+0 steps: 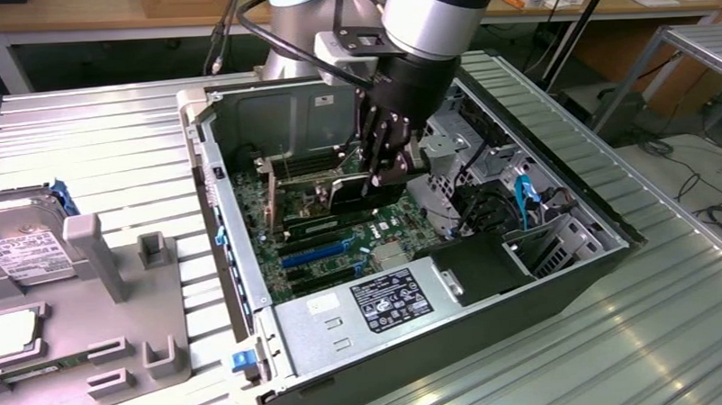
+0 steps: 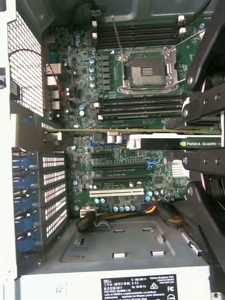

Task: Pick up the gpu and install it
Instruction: 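Insert the gpu into the slot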

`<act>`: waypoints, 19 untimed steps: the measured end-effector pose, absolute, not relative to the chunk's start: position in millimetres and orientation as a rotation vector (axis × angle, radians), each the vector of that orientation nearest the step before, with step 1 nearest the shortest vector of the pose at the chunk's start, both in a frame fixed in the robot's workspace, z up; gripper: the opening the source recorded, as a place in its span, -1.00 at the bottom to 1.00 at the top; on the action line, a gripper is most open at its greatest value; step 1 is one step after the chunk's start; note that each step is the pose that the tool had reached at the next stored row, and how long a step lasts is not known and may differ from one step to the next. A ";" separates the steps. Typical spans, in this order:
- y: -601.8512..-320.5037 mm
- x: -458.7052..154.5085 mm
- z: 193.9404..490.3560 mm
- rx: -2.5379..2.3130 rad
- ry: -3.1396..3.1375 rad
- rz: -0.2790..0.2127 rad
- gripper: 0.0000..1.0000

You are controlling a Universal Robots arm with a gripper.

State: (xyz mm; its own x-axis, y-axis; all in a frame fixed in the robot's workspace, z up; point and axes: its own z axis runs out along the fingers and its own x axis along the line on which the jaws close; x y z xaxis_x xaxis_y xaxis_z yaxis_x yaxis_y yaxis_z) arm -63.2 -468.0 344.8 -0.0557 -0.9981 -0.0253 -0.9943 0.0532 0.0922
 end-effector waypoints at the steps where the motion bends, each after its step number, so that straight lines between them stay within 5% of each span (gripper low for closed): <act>1: -467.7 -63.1 344.5 2.127 -2.247 -0.131 -0.47; 19: -462.9 -70.7 322.5 2.128 -2.247 -0.130 -0.47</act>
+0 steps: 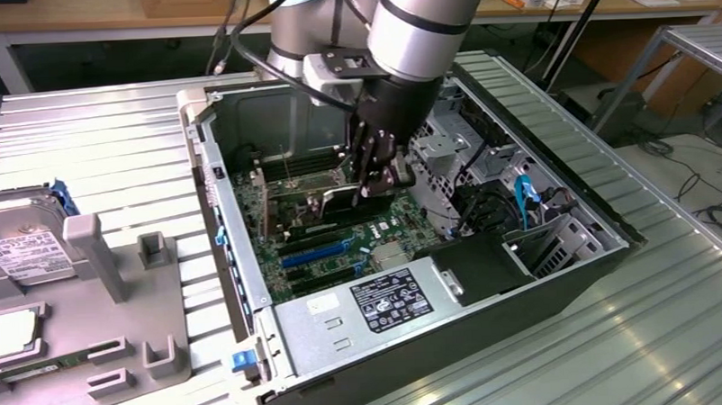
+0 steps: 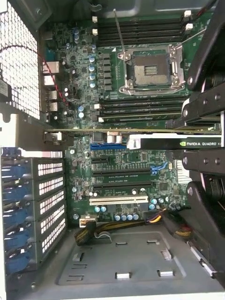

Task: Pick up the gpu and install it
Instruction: 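Insert the gpu into the slot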

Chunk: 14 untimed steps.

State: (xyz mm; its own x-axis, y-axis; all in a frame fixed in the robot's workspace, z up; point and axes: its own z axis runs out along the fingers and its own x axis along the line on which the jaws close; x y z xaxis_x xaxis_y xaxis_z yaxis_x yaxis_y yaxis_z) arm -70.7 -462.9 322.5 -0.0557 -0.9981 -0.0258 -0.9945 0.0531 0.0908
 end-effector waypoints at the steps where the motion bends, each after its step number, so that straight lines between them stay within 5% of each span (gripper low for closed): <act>1: -464.3 -73.3 319.0 2.128 -2.248 -0.130 -0.47; 14: -466.2 -81.0 299.5 2.154 -2.255 -0.092 -0.47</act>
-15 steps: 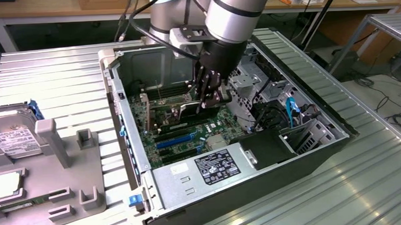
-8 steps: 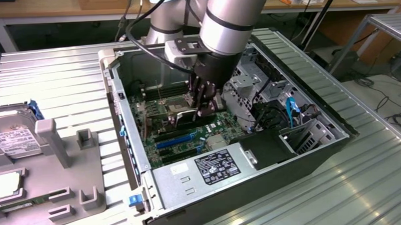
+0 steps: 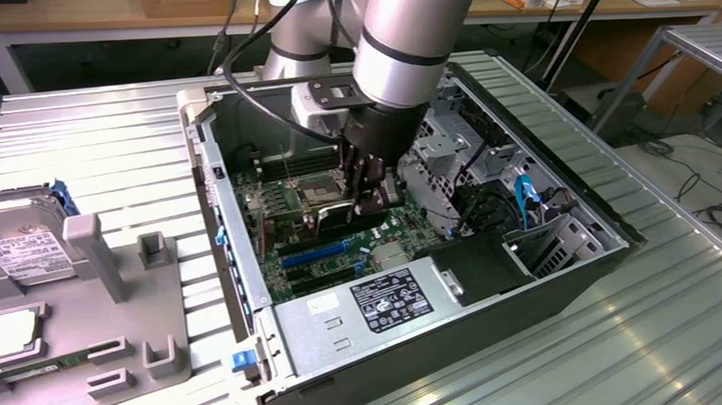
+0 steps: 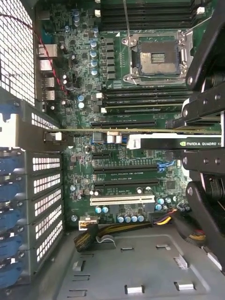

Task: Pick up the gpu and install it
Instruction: 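Insert the gpu into the slot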

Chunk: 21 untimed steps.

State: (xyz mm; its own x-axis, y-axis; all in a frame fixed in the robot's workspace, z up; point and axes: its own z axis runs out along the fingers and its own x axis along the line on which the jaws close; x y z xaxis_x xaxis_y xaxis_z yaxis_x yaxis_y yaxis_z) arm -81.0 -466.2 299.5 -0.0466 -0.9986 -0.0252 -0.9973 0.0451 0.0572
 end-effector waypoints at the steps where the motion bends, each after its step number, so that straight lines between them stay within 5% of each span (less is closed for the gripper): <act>1: -466.3 -81.6 298.1 2.155 -2.257 -0.089 -0.47; 21: -465.1 -92.4 282.4 2.127 -2.242 -0.102 -0.47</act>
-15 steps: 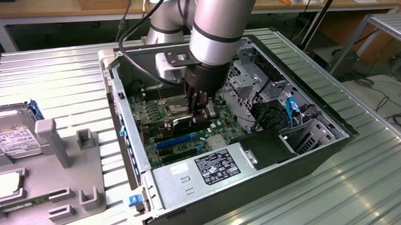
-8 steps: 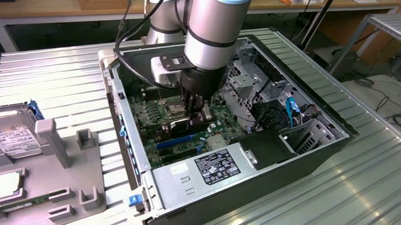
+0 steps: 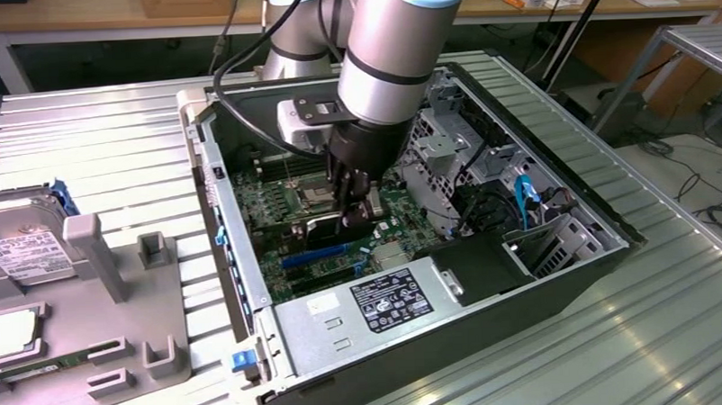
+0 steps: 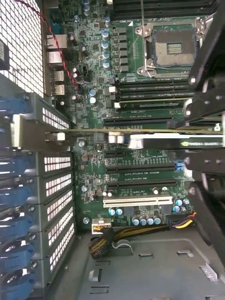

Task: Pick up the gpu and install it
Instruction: 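Insert the gpu into the slot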

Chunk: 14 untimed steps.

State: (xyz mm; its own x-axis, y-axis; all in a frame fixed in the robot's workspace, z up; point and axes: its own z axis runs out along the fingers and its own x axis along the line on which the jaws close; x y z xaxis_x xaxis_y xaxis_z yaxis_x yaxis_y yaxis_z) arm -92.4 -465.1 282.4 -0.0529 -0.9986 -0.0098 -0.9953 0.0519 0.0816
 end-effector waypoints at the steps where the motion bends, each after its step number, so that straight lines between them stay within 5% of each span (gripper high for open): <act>1: -465.1 -92.4 282.2 2.127 -2.242 -0.102 -0.47; 14: -465.0 -92.5 278.3 2.129 -2.244 -0.098 -0.47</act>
